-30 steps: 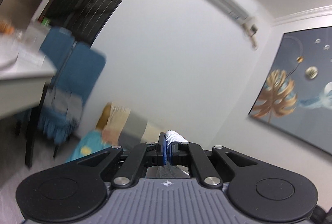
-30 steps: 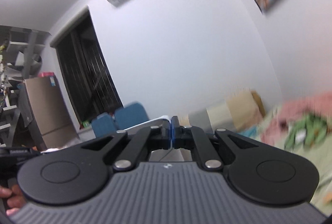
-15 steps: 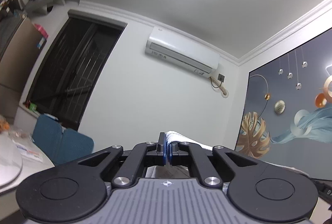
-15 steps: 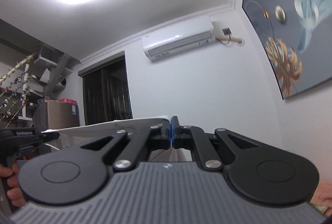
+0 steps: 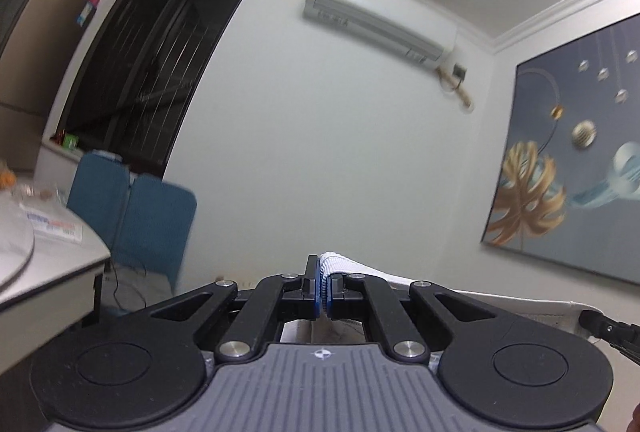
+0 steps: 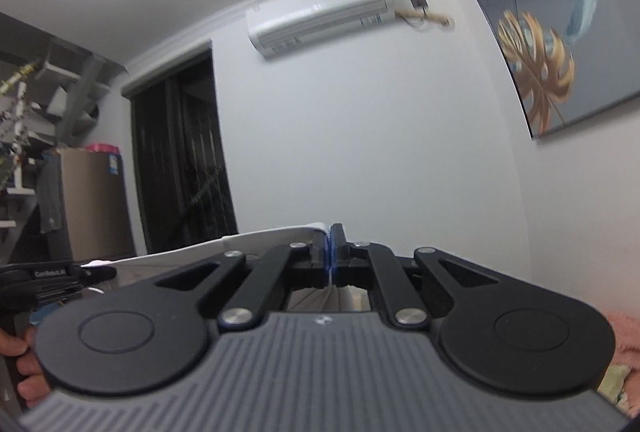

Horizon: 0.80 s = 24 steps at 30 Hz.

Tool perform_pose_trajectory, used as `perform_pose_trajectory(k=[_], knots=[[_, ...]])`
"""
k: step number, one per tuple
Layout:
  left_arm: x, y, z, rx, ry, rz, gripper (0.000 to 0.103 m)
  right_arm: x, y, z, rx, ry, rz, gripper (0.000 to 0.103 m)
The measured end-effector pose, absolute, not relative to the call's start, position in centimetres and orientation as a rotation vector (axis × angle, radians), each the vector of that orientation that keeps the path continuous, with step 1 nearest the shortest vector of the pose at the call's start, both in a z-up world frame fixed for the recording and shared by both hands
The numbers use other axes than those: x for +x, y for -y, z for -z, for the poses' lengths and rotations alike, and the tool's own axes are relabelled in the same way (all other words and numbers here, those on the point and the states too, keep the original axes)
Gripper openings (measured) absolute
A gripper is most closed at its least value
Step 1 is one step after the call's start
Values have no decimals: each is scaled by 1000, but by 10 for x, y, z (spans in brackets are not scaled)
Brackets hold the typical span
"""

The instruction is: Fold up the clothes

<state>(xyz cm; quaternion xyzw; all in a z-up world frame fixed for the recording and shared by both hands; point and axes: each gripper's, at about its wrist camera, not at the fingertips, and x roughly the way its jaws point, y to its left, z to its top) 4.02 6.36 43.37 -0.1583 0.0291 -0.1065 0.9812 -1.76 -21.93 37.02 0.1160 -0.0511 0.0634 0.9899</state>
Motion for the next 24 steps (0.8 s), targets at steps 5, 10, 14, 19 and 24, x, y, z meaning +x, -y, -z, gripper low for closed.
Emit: perform_pose_trajectory(k=[5,10,14,19,24], knots=[[169,-62,-332,-326,-156,166,3,102,220,-284,252,4,-81,4],[312,-66,-180,-302,-281,91,3,247,214,-159,287,-123,-40,4],[425,-66,-53,-254,-433,42,3,355,210,-47,302,-261,-20,4],[514,-70,78,-194,-567,23,3,466,209,80,302,-436,-4,5],[552,-84,149,-203,-676,17,13,514,204,146,309,-577,-40,6]])
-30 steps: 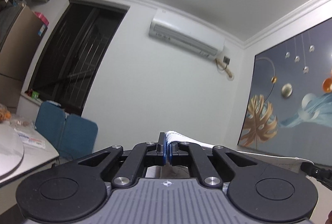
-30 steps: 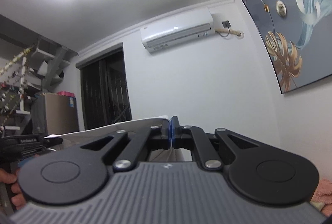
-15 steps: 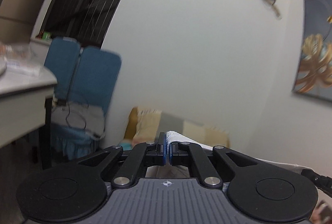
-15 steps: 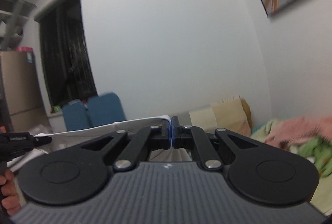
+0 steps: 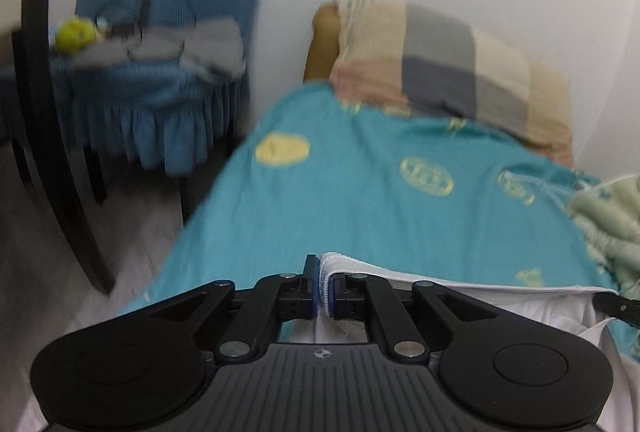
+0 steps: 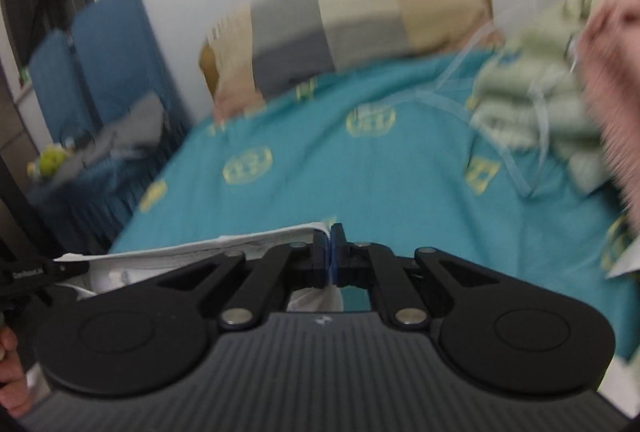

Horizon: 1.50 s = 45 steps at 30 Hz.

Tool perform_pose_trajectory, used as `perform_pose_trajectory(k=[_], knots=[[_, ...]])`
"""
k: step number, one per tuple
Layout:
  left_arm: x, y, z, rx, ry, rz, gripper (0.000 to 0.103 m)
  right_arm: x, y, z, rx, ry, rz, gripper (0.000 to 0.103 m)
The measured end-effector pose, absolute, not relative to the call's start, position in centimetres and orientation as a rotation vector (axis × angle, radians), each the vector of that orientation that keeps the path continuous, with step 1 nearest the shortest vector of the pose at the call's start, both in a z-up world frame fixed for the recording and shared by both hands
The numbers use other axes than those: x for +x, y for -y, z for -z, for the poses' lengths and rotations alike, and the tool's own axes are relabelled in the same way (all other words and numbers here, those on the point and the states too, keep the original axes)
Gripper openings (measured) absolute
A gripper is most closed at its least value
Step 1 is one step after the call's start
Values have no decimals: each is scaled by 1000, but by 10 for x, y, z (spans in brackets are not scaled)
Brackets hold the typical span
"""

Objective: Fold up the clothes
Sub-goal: 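Lower the T-shirt flat onto the bed and open both grippers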

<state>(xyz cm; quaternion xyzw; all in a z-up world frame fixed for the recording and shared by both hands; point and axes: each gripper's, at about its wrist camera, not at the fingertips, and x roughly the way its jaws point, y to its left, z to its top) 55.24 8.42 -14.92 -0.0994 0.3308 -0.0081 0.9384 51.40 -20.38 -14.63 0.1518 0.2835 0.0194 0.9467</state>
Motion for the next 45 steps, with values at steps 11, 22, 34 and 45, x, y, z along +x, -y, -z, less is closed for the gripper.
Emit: perform_pose_trajectory(k=[11,22,34,45], knots=[[490,-122,116,-171,-663,25,85,465,217,124,373,-616,-98,70],[258,-132,35,-180,-582,33,90,223,221,40,296,-457,-126,70],[96,-120,17,-317,-588,122,96,62,215,15,198,-414,-179,70],[173,-190,110,-754,-762,-149,89,82,258,58,337,-513,-126,70]])
